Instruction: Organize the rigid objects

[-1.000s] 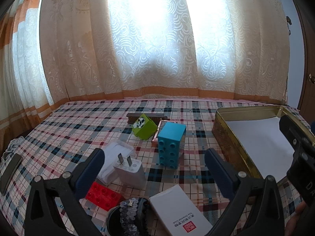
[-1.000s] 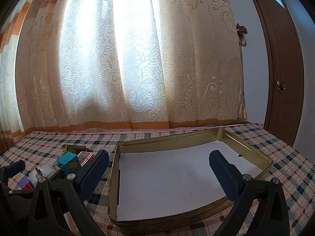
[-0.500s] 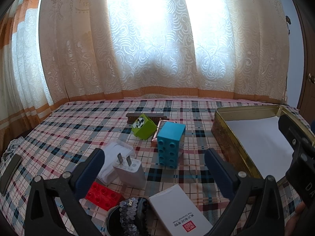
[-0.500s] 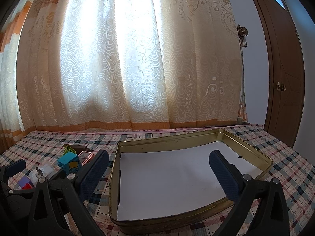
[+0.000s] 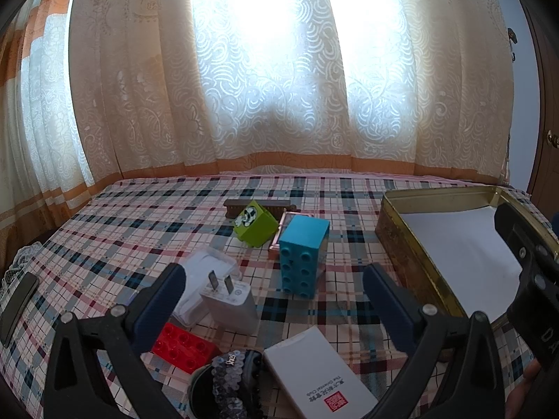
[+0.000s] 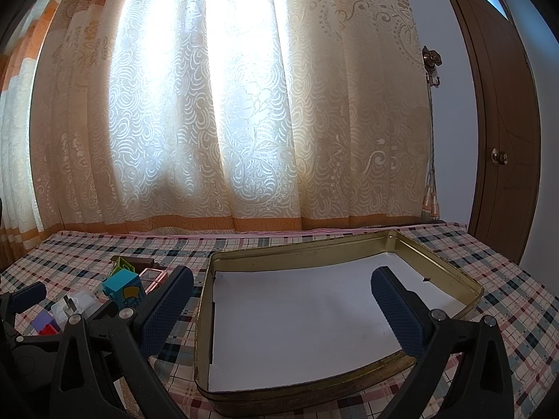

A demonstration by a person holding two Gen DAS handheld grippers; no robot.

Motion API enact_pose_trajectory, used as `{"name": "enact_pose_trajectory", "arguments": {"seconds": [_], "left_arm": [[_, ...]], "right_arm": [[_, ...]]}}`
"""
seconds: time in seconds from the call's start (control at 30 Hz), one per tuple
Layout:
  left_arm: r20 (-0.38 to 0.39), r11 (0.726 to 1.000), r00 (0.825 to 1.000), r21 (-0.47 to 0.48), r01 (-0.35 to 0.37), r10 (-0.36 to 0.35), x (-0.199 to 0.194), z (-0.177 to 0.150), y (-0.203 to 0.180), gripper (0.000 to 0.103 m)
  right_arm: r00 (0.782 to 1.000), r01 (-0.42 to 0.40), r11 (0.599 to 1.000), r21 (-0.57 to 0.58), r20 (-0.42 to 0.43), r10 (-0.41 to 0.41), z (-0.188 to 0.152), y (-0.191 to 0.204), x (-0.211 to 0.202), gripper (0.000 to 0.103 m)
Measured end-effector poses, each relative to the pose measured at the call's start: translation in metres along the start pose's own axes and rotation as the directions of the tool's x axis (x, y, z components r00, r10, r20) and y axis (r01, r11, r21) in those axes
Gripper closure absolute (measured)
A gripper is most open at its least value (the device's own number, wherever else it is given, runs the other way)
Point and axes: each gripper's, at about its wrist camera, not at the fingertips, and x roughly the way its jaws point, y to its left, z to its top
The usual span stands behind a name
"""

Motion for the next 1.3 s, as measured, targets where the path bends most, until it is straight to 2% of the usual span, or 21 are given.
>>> {"name": "enact_pose_trajectory", "arguments": {"seconds": [0.67, 0.87, 1.0, 1.07, 1.2, 1.3], "left_arm": [[-0.003, 1.000, 1.000, -0.004, 0.004, -0.004, 0.001, -0.005, -0.001, 0.000], [-0.014, 1.000, 1.000, -0.012, 0.007, -0.008, -0.007, -0.010, 0.006, 0.000], [-0.016, 1.000, 1.000, -0.026, -0.012, 0.011, -0.021, -0.016, 0.024, 0.000], [-0.014, 0.998, 0.999, -0.042, -0.043, 0.043, -0.028, -0.022, 0.037, 0.000], [-0.049, 0.995, 0.998, -0.083, -0.052, 0.048, -0.037, -0.031, 0.067, 0.000], [-0.086, 0.992, 0.992, -0.081, -0.098, 0.091, -0.040, -0.038, 0.082, 0.000]], "right_arm": [[1.000, -0.018, 1.000, -0.008, -0.004, 0.018, -0.002, 0.000, 0.001, 0.000], [0.997, -0.068, 0.998, -0.011, -0.023, 0.068, -0.003, 0.004, 0.002, 0.000], [0.993, -0.116, 0.993, -0.031, -0.038, 0.115, -0.006, 0.010, 0.001, 0.000], [0.991, -0.129, 0.990, -0.048, -0.038, 0.128, -0.007, 0.015, -0.001, 0.000], [0.986, -0.163, 0.984, -0.072, -0.047, 0.160, -0.008, 0.022, -0.002, 0.001], [0.971, -0.233, 0.970, -0.073, -0.077, 0.227, -0.010, 0.025, -0.002, 0.001]]}}
